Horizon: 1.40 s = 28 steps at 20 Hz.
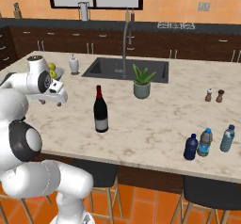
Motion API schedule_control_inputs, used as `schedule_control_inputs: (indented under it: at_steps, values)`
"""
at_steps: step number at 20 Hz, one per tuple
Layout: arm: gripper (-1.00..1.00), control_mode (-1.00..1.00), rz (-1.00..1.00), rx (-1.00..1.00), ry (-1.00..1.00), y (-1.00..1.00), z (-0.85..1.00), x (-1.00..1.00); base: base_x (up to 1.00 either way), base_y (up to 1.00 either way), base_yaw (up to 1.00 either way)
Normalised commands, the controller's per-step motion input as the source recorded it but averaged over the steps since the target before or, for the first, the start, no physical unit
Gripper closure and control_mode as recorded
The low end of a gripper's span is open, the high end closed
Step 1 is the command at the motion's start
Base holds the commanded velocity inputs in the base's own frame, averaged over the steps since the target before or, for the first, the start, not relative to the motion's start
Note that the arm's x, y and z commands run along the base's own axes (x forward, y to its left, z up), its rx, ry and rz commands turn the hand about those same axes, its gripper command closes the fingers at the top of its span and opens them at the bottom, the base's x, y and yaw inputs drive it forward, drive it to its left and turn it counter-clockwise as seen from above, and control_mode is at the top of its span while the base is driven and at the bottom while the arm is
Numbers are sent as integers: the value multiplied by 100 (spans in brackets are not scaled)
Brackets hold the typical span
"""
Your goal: Move the plastic bottles in the middle to the plastics group, and the glass bottles in the middle to the glass group.
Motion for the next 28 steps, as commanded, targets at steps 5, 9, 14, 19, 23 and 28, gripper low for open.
schedule_control_inputs:
  at_steps: [5, 9, 14, 19, 23, 28]
  values:
    - [-100, -100, -14, -8, -24, -89, 30, -23, 0, 0, 0]
    - [-100, -100, -17, -5, -3, -90, 15, 2, 0, 0, 0]
    - [-100, -100, -7, 0, 0, -78, 26, 25, 0, 0, 0]
    - [-100, -100, 3, -7, -1, -35, -1, 29, 0, 0, 0]
    - [-100, -100, 3, 0, 0, -31, -2, 19, 0, 0, 0]
    - [-100, -100, 1, 0, 0, -21, -5, 21, 0, 0, 0]
